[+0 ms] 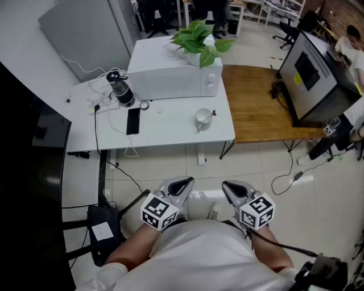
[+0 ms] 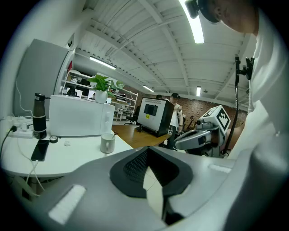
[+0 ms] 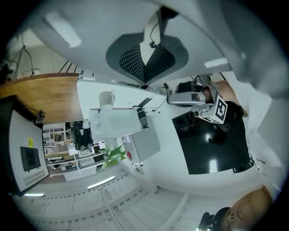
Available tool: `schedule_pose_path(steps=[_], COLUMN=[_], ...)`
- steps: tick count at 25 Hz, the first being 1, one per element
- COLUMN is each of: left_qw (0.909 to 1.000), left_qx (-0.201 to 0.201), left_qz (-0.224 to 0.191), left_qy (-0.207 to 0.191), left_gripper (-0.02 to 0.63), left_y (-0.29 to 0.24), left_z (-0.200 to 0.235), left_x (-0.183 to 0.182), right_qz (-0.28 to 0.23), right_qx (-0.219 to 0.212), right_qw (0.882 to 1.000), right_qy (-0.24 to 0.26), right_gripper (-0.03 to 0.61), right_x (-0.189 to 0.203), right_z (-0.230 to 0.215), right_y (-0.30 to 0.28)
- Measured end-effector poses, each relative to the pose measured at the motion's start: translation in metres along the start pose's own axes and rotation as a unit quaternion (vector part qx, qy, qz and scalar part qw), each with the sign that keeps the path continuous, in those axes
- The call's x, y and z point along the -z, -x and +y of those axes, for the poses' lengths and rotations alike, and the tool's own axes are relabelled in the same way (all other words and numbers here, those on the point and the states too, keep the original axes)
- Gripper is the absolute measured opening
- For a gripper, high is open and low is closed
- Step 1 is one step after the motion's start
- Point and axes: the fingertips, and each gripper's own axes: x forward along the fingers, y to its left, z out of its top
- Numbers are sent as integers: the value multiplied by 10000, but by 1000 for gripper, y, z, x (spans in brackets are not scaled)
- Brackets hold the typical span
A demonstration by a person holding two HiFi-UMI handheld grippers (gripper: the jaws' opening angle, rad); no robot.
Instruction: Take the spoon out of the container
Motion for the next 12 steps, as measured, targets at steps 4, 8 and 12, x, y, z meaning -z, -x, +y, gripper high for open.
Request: schedule_pose_path(steps=[4, 8, 12], left_qw=[10000, 10000, 10000], left_qx=[-6, 9, 36], left_qz=[-13, -42, -76], left_qy=[5, -20, -25], left_gripper=[5, 3, 5], left_y=[1, 4, 13], left_z=[1, 7, 21], left_x=[-2, -2, -3], right_qz=[5, 7, 9], right_qx=[-14, 21, 91], right_qw=[10000, 10000, 10000], right_qy=[-1, 7, -10], right_gripper=[6, 6, 6], right_x=[-1, -2, -7], right_z=[2, 5, 13], right_y=[-1, -8, -20])
